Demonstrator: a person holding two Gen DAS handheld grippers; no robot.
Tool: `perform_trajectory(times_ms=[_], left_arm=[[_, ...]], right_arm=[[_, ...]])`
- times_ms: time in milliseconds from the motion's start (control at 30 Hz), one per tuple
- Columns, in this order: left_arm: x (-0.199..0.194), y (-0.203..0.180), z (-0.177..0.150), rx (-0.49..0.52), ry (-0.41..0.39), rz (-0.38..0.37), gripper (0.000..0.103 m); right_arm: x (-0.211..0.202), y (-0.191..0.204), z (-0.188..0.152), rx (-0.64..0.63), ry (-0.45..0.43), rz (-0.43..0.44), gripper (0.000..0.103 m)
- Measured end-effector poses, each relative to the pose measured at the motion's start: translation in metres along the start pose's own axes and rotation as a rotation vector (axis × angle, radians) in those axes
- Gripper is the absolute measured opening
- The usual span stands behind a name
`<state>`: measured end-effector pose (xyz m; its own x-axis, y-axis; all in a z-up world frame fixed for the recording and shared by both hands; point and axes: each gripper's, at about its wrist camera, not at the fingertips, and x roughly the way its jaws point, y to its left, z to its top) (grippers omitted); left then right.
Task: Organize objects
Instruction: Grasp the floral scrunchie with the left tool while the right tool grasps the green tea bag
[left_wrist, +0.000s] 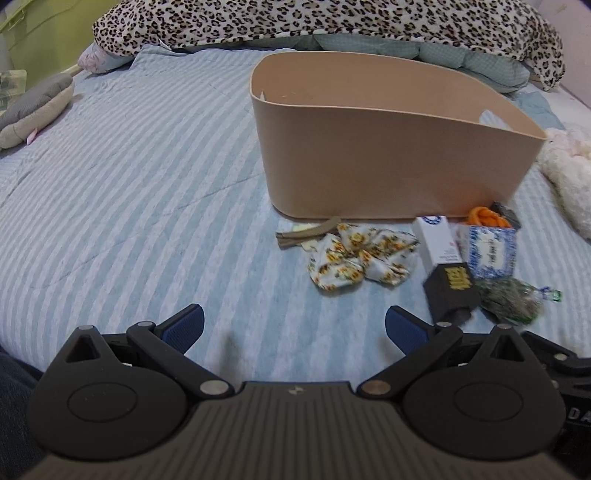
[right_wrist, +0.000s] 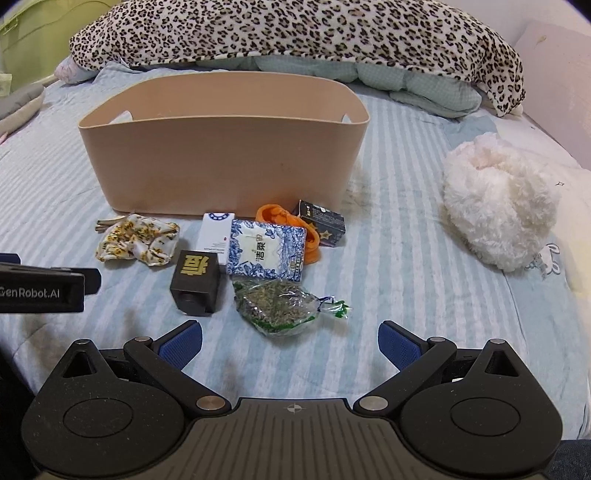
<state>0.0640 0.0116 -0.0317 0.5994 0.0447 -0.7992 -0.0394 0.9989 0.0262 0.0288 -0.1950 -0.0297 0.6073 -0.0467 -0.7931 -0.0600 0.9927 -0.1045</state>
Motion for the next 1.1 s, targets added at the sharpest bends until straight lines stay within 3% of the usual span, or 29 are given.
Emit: perform_trajectory(times_ms=[333,567,733,1100], left_arm=[[0.036,-0.002,0.012,0.002,0.017,0.003,0.103],[0.063,-0.007,0.015,0.009,0.029,-0.005,0.103],[0.069,-0.016,0.015,0.05,-0.019,0.013,0.103],[0.075,-0.012,0.014,0.036,-0.015,-0.027,0.102]], right_arm=[[0.038,-0.009,0.004,0.011,0.064,0.002,0.103],[0.059,-0.004,0.009,-0.028,0.059,-0.003,0.103],[0.072,0.0,0.011,-0.05,0.069,0.0,0.099],[0.076,-0.011,0.011,0.01,0.062,0.057,0.074]])
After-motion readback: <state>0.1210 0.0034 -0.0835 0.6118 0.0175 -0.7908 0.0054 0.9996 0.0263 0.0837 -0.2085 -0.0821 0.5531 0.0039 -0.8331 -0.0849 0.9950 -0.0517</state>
